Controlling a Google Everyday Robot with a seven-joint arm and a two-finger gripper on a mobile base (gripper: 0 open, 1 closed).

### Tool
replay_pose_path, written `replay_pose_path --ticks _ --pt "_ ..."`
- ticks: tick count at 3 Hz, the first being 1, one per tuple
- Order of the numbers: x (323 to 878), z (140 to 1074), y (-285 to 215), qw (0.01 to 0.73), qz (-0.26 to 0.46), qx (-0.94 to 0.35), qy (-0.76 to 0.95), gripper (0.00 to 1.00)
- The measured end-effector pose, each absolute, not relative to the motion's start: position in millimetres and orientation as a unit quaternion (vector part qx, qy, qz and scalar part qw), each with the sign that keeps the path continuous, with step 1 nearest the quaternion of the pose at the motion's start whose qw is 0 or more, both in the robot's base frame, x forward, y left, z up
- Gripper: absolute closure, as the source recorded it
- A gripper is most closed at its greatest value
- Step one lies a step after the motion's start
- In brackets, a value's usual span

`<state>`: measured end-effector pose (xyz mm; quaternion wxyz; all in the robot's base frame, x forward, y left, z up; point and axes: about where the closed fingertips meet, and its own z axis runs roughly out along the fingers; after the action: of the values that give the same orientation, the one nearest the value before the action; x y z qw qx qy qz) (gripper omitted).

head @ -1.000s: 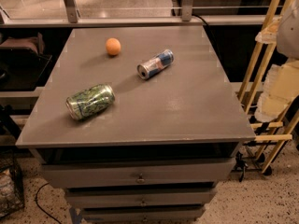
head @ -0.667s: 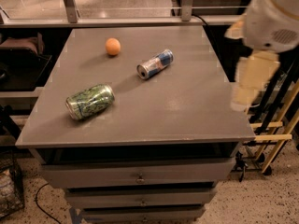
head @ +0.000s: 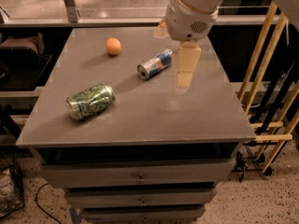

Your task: Pick green can

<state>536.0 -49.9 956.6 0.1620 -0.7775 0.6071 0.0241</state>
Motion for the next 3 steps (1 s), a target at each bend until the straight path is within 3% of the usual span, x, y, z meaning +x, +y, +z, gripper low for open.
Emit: replay_pose_path --ticks 1,3 --pt "532 947 4 0.177 0.086 -0.829 0.524 0.0" --pt "538 945 23 0.19 0.093 -0.84 0.499 0.0"
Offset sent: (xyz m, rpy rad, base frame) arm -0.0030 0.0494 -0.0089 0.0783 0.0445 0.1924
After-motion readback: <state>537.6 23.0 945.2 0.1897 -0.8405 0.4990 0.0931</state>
